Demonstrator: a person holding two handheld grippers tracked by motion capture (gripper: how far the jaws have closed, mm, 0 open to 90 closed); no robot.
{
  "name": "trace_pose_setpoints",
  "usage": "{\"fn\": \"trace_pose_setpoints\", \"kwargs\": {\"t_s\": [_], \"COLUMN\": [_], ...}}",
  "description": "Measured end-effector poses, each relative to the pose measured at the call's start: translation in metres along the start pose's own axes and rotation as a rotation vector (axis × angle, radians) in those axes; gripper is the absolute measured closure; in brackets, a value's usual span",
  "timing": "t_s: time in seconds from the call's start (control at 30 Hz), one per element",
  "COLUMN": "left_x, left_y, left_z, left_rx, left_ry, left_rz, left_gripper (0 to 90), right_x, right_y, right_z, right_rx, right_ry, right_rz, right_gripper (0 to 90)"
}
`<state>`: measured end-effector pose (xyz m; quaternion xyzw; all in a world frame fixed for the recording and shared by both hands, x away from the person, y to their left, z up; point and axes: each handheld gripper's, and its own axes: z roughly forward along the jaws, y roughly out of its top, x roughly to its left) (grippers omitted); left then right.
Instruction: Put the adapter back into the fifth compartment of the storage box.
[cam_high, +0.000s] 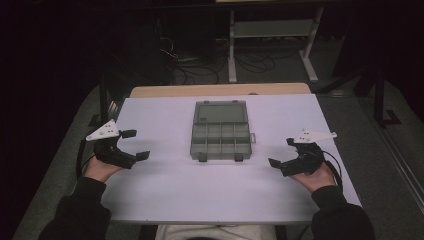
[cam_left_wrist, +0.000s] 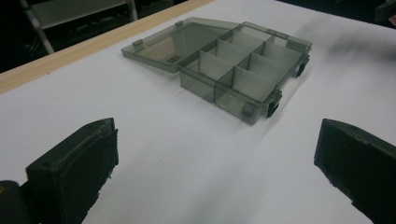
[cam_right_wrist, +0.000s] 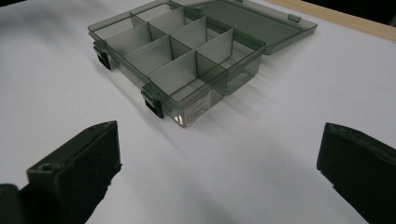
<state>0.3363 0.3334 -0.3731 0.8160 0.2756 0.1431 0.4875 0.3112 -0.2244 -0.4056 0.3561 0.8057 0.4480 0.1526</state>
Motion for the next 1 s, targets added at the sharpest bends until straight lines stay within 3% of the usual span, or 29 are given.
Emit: {"fn": "trace_pose_setpoints", "kwargs": {"t_s": [0.37, 0.7, 1.0], "left_x": [0.003, 0.005, 0.007], "left_y": [-0.011, -0.034, -0.038], "left_z": [-0.018, -0.033, -0.04], "left_rx": [-0.048, -0.068, -0.097], "left_ry": [0.051, 0.112, 0.126], "left_rz": [-0.023, -0.072, -0.087], "left_gripper": [0.0, 0.0, 0.0], "right_x": [0.0, 0.001, 0.001], "right_y": [0.0, 0.0, -0.001], "right_z": [0.0, 0.001, 0.001], "right_rx": [0.0, 0.003, 0.01], "right_ry": [0.001, 0.006, 0.006], "right_rz": [0.0, 0.0, 0.005], "right_gripper": [0.0, 0.0, 0.0]}}
